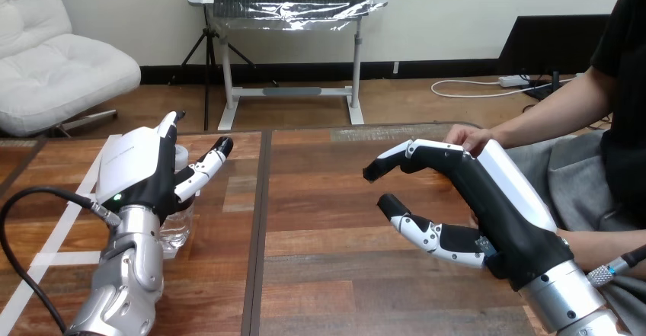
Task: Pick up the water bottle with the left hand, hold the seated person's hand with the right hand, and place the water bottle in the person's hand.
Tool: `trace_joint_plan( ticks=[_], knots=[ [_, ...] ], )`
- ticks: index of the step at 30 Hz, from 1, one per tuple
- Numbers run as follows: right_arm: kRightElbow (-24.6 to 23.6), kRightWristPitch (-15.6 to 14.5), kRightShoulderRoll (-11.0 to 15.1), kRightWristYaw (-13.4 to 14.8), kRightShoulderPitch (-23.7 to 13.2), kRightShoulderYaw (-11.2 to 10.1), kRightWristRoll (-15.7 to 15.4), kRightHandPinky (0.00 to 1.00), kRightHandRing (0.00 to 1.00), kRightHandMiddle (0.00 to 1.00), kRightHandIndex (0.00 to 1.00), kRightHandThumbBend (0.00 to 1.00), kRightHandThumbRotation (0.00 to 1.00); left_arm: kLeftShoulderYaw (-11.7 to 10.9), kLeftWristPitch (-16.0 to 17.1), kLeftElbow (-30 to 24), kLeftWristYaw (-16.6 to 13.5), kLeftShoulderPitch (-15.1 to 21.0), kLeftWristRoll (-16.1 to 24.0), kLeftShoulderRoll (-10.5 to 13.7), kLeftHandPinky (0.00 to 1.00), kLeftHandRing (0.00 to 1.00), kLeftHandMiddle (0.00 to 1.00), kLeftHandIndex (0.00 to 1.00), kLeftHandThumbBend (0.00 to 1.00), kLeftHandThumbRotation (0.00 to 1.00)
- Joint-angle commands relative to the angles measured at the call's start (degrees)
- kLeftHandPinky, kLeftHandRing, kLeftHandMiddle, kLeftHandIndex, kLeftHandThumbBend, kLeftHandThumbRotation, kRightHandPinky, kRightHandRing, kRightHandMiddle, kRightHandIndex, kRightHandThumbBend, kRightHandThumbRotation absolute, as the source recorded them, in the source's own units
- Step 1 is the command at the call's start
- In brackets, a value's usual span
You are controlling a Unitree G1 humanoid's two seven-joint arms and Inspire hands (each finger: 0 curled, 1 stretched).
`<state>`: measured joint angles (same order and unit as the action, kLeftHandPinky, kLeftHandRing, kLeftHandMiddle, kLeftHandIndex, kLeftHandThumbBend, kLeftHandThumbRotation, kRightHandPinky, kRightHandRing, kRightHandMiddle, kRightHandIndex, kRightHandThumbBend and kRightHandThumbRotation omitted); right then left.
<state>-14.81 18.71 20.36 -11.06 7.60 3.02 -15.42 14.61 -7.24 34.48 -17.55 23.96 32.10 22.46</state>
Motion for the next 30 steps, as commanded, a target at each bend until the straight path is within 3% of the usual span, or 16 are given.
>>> trace_joint_plan(
  ticks=[1, 22, 30],
  knots=[
    [-1.8, -0.3, 0.0, 0.1, -3.8, -1.2, 1.1, 0.72, 0.75, 0.68, 0.61, 0.36, 0.0, -0.4, 0.8, -0.5, -0.4, 0.7, 0.7, 0.9, 0.86, 0.87, 0.89, 0.93, 0.6, 1.0],
    [-1.7, -0.2, 0.1, 0.0, -4.0, -1.2, 1.4, 0.72, 0.75, 0.67, 0.62, 0.36, 0.0, -1.2, 0.4, -0.6, -0.6, 0.6, 0.4, 1.2, 0.84, 0.87, 0.9, 0.92, 0.59, 1.0],
    [-1.6, 0.1, 0.3, 0.1, -4.1, -1.2, 1.2, 0.71, 0.74, 0.67, 0.61, 0.36, 0.0, -0.9, -3.2, -0.5, -1.9, 1.2, 2.3, 1.2, 0.83, 0.86, 0.9, 0.92, 0.58, 1.0]
  ],
)
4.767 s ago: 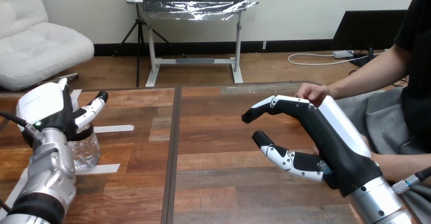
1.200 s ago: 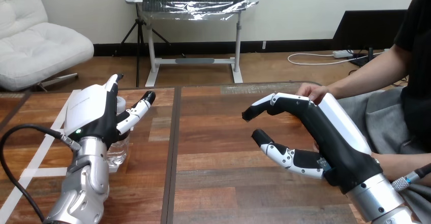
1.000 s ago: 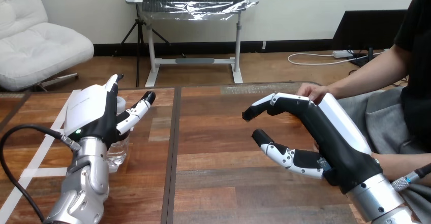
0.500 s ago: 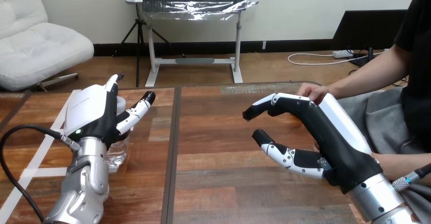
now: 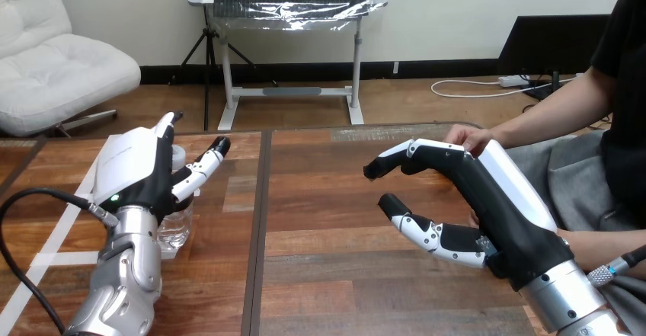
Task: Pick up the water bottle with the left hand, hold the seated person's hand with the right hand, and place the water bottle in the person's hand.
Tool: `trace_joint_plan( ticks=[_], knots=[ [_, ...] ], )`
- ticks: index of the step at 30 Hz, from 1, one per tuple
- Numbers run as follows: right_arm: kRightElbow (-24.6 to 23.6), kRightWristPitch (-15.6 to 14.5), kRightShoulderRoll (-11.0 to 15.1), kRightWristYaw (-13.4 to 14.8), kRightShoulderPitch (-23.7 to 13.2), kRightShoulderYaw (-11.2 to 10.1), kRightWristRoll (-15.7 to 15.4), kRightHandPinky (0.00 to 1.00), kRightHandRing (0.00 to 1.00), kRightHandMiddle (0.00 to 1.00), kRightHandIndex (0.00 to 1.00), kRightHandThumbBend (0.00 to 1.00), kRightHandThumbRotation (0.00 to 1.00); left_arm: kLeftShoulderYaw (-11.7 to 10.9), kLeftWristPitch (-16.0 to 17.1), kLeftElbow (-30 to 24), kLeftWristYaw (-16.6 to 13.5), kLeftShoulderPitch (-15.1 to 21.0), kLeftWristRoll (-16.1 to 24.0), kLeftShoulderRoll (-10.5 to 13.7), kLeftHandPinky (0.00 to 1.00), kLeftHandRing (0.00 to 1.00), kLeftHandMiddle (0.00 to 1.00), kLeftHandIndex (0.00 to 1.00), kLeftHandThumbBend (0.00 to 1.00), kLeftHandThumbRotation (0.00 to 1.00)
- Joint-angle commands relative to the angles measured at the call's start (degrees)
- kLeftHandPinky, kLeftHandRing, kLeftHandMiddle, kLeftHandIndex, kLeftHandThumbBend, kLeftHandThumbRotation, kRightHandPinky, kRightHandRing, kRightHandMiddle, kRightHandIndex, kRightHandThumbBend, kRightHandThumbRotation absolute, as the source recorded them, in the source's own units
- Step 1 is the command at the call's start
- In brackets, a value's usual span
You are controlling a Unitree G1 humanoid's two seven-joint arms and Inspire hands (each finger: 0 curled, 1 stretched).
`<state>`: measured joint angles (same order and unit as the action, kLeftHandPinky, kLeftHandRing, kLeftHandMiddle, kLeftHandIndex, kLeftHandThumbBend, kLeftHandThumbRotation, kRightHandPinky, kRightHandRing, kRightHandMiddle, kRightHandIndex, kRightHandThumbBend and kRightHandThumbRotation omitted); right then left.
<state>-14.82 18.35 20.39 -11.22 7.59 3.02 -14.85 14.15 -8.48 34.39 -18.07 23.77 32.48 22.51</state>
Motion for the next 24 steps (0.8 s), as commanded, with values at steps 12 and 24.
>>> trace_joint_plan(
  ticks=[12, 24],
  knots=[
    [-2.2, -0.1, 0.4, 0.1, -3.8, -1.4, 0.6, 0.71, 0.74, 0.67, 0.61, 0.37, 0.0, -0.6, -6.7, 1.1, -2.1, 2.5, 3.4, 1.4, 0.85, 0.88, 0.9, 0.92, 0.52, 0.99],
    [-2.3, -0.3, 0.4, 0.2, -3.6, -1.4, 0.6, 0.71, 0.75, 0.68, 0.61, 0.37, 0.0, -1.2, -5.7, 1.3, -3.0, 1.9, 3.0, 2.4, 0.87, 0.88, 0.89, 0.92, 0.49, 0.96]
  ],
)
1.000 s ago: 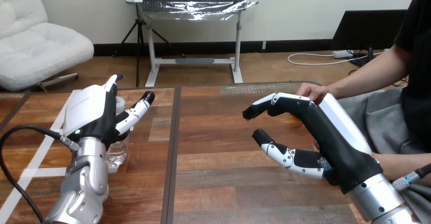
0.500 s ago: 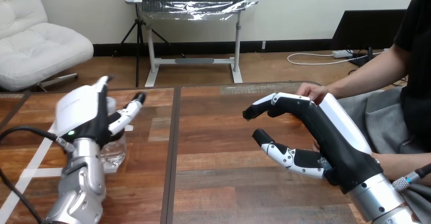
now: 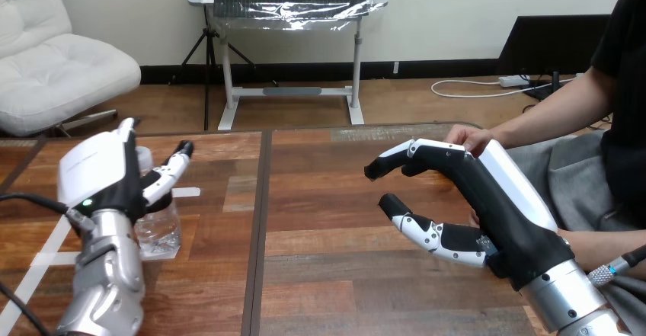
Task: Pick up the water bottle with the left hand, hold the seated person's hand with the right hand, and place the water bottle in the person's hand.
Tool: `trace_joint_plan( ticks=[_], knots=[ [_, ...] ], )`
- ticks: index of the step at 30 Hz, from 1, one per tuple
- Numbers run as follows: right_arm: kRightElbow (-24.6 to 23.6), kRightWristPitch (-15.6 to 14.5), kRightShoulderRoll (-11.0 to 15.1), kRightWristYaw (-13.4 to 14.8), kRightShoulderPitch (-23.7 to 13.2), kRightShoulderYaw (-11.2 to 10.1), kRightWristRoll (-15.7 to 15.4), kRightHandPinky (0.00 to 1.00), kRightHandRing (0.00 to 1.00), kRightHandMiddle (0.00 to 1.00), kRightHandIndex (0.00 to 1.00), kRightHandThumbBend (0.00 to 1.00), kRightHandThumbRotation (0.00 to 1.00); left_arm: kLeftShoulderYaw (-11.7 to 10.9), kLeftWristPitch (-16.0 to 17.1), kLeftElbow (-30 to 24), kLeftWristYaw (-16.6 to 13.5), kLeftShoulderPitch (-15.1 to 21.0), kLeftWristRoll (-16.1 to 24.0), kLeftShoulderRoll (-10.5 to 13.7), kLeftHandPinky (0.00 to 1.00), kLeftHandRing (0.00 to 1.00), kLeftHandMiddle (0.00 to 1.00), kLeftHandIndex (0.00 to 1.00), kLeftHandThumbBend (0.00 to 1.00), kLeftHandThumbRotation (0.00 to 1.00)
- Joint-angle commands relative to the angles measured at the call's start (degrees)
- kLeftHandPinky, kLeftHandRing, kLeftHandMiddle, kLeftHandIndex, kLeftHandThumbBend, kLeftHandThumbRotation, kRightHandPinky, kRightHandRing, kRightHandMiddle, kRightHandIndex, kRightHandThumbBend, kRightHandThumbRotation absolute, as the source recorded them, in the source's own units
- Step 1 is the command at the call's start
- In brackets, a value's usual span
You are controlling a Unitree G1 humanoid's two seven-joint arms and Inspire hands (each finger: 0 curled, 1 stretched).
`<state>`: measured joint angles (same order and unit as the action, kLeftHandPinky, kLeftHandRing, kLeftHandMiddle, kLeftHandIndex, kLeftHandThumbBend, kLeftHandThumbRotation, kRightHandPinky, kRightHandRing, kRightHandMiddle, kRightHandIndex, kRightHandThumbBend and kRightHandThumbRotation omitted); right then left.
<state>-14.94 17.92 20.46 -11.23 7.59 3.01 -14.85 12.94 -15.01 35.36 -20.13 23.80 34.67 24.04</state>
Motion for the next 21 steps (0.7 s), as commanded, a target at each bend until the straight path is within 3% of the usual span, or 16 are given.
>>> trace_joint_plan(
  ticks=[1, 21],
  knots=[
    [-2.2, 0.2, 0.3, 0.2, -3.6, -1.4, 0.5, 0.71, 0.75, 0.68, 0.61, 0.37, 0.0, 0.0, 1.0, 0.4, -1.0, 1.8, 0.8, 0.9, 0.87, 0.88, 0.89, 0.92, 0.49, 0.96],
    [-1.8, 0.7, 0.1, 0.1, -3.9, -1.0, 0.9, 0.69, 0.74, 0.67, 0.61, 0.37, 0.0, 0.3, -1.1, -0.8, 0.5, 2.3, 0.9, 0.6, 0.86, 0.88, 0.9, 0.92, 0.51, 0.97]
  ],
)
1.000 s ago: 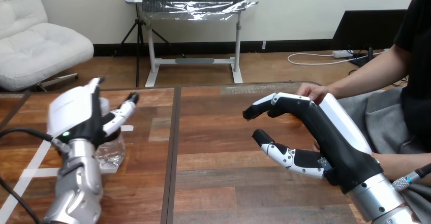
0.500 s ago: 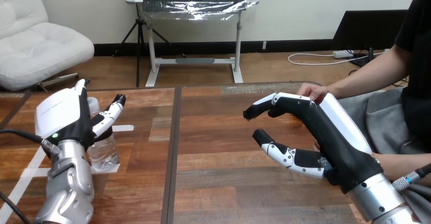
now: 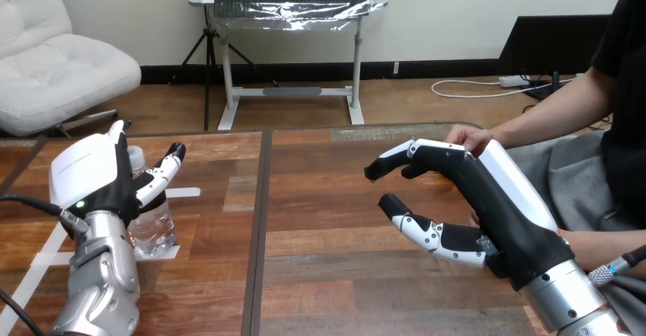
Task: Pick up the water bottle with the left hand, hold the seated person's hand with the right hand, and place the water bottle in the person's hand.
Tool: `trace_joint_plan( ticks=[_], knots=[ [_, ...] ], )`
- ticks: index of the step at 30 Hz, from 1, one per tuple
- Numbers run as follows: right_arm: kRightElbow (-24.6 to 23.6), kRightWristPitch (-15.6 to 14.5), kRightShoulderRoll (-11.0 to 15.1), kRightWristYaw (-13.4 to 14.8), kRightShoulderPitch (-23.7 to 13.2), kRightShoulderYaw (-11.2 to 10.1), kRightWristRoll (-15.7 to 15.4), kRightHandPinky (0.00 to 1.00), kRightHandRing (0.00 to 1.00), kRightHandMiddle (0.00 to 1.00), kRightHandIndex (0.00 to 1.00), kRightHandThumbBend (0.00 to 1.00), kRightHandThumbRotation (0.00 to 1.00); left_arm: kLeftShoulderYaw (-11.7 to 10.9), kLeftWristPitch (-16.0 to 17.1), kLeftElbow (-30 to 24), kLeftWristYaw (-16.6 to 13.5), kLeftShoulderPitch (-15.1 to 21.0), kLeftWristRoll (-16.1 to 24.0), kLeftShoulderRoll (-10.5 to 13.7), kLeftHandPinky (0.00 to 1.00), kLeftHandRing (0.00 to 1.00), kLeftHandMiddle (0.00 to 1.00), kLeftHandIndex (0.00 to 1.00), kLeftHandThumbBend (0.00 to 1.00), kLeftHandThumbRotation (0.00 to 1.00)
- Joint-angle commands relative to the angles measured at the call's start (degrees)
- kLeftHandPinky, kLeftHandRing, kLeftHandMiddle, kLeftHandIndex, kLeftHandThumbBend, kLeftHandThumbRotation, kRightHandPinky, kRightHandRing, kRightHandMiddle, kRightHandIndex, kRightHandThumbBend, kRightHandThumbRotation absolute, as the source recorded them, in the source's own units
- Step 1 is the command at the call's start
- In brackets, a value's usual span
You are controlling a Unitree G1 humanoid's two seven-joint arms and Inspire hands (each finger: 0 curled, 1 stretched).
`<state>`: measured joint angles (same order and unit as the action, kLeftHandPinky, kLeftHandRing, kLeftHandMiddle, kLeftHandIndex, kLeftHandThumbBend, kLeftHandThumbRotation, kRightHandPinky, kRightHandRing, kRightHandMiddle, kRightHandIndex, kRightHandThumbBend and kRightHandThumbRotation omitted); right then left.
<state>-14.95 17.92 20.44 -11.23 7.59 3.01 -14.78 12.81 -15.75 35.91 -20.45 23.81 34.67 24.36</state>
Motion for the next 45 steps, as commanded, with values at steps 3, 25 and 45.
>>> trace_joint_plan(
  ticks=[3, 25, 45],
  knots=[
    [-1.7, 0.8, 0.2, 0.2, -3.9, -1.0, 0.8, 0.69, 0.74, 0.67, 0.6, 0.37, 0.0, 0.4, -0.3, -1.3, 0.7, 2.3, 0.9, 0.2, 0.85, 0.88, 0.9, 0.92, 0.51, 0.97],
    [-2.2, 0.2, 0.3, 0.8, -3.5, -1.4, -0.4, 0.69, 0.74, 0.67, 0.6, 0.38, 0.0, 0.1, 1.8, -0.3, 0.4, 2.4, -0.2, -0.2, 0.84, 0.87, 0.89, 0.92, 0.51, 0.97],
    [-2.2, 0.1, 0.3, 0.3, -3.6, -1.5, 0.5, 0.71, 0.74, 0.67, 0.6, 0.38, 0.0, -0.6, 4.8, 1.6, -1.1, 2.7, -1.3, -0.7, 0.78, 0.84, 0.87, 0.9, 0.53, 0.97]
  ],
)
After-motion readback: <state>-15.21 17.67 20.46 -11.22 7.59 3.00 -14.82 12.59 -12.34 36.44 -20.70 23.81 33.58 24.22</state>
